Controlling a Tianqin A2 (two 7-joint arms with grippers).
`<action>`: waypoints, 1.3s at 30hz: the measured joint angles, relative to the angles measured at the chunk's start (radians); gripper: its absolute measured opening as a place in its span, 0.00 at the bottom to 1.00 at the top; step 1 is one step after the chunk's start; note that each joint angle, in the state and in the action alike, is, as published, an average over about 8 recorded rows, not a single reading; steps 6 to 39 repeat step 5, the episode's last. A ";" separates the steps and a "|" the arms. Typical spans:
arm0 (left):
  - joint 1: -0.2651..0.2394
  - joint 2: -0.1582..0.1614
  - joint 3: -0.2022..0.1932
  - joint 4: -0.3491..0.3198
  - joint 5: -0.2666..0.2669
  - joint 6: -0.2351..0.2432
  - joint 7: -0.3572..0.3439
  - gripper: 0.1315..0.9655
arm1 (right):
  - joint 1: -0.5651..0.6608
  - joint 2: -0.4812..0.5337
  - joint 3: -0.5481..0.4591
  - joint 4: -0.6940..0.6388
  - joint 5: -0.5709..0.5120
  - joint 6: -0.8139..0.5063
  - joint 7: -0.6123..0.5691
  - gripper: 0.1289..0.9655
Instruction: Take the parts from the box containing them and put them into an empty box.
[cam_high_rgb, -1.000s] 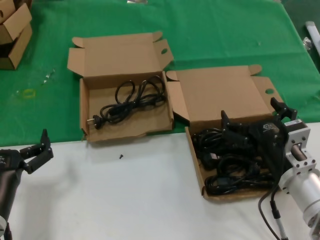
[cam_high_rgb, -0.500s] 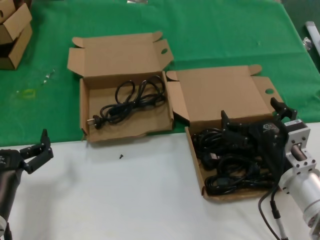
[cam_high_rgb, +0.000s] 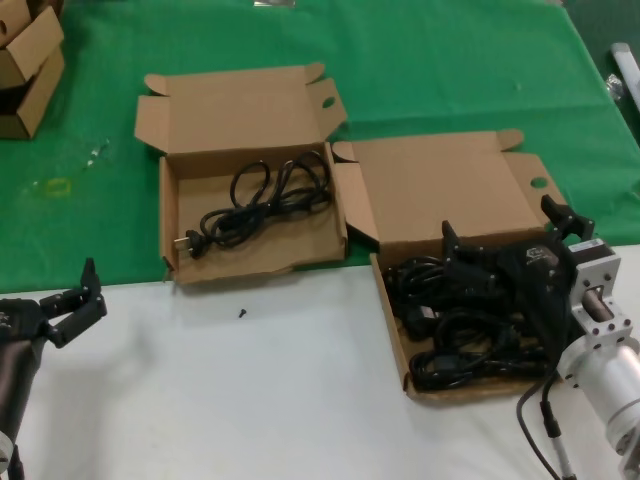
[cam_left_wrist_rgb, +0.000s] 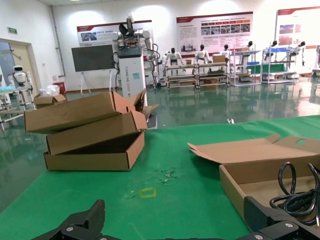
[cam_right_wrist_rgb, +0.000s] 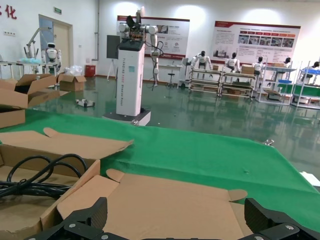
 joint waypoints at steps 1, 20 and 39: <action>0.000 0.000 0.000 0.000 0.000 0.000 0.000 1.00 | 0.000 0.000 0.000 0.000 0.000 0.000 0.000 1.00; 0.000 0.000 0.000 0.000 0.000 0.000 0.000 1.00 | 0.000 0.000 0.000 0.000 0.000 0.000 0.000 1.00; 0.000 0.000 0.000 0.000 0.000 0.000 0.000 1.00 | 0.000 0.000 0.000 0.000 0.000 0.000 0.000 1.00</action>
